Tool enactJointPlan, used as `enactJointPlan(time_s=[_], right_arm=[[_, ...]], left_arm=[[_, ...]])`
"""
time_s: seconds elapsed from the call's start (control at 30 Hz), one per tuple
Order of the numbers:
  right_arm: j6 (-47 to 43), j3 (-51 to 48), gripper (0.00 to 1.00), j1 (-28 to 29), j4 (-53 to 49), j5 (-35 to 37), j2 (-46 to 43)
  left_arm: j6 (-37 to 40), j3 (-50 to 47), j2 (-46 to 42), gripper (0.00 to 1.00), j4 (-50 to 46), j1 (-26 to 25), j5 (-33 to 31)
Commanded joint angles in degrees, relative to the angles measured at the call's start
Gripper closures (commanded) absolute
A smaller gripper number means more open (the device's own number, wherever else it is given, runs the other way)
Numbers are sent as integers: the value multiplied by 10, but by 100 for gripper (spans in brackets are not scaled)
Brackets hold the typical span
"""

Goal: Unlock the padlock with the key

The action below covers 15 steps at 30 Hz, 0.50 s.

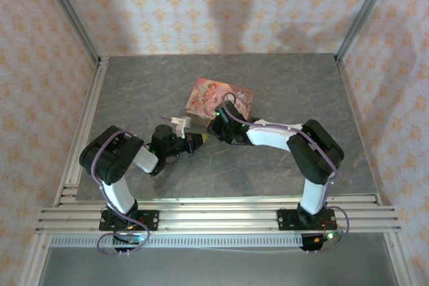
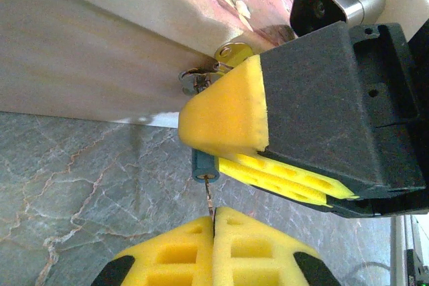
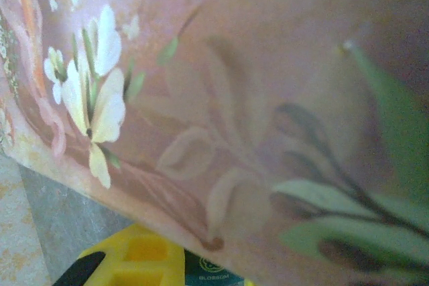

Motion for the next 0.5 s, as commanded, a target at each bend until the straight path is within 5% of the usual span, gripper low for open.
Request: enactJointPlan(time_s=[0.0,0.47], right_arm=[[2,12,99,5,-25,6,13],[39,35,100,10,-68,-10,14]], left_arm=[[15,5,1,100,18,-9,-4],[131,4,-53,100,-51,-48,-83]])
